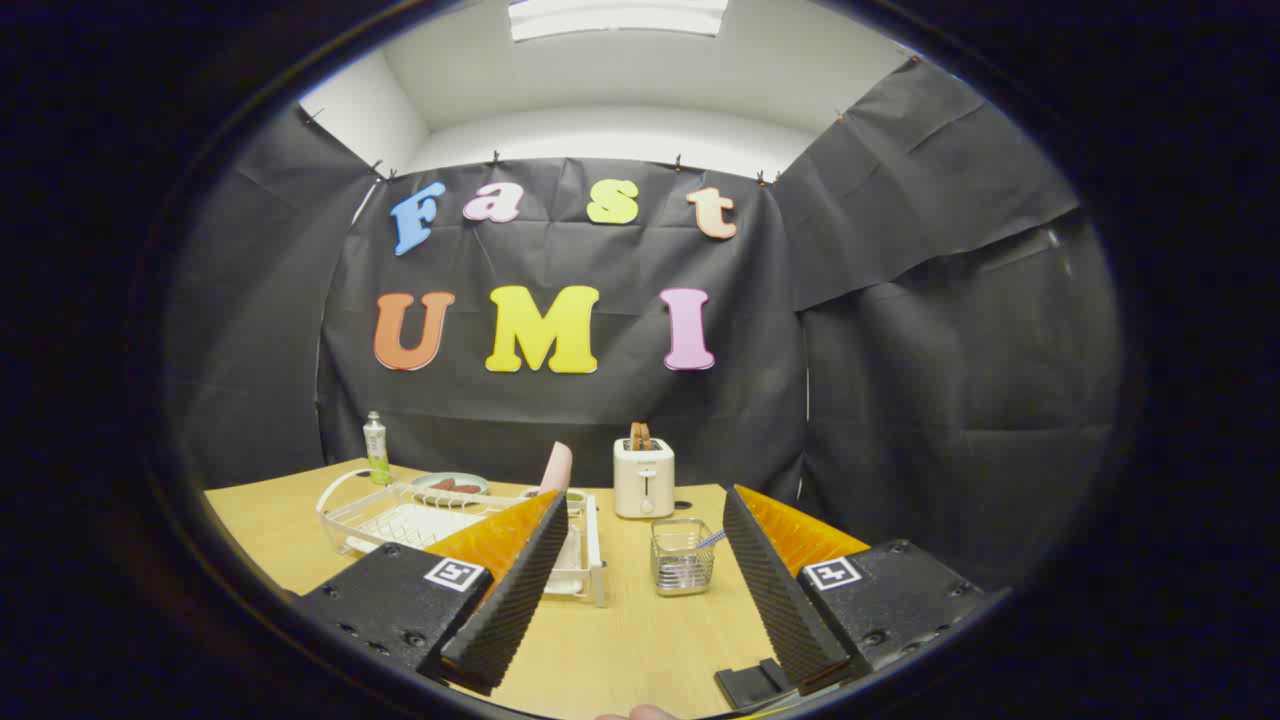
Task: Take the plate from the dish rack, then take the spoon from the basket and place it into the plate.
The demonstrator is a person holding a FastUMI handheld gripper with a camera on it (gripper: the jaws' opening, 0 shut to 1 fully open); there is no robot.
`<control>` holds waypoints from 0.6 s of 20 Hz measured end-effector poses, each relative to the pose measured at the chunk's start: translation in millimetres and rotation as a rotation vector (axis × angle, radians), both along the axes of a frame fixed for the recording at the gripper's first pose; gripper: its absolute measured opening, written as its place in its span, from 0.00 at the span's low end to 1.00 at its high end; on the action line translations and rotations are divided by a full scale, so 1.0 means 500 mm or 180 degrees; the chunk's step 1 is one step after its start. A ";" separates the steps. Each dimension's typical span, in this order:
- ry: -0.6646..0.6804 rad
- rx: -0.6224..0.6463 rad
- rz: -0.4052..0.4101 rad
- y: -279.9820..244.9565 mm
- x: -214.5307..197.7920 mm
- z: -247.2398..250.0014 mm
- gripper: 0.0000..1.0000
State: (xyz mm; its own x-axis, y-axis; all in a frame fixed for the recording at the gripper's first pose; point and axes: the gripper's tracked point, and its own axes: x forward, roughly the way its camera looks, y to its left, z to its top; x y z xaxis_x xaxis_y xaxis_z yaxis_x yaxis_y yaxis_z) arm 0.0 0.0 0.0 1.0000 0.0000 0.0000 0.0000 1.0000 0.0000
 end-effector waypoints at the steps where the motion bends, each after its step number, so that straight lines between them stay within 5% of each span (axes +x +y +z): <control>1: -0.0031 -0.0007 -0.0015 -0.002 -0.002 0.004 1.00; 12: -0.0069 -0.0053 -0.0052 0.003 0.005 0.010 1.00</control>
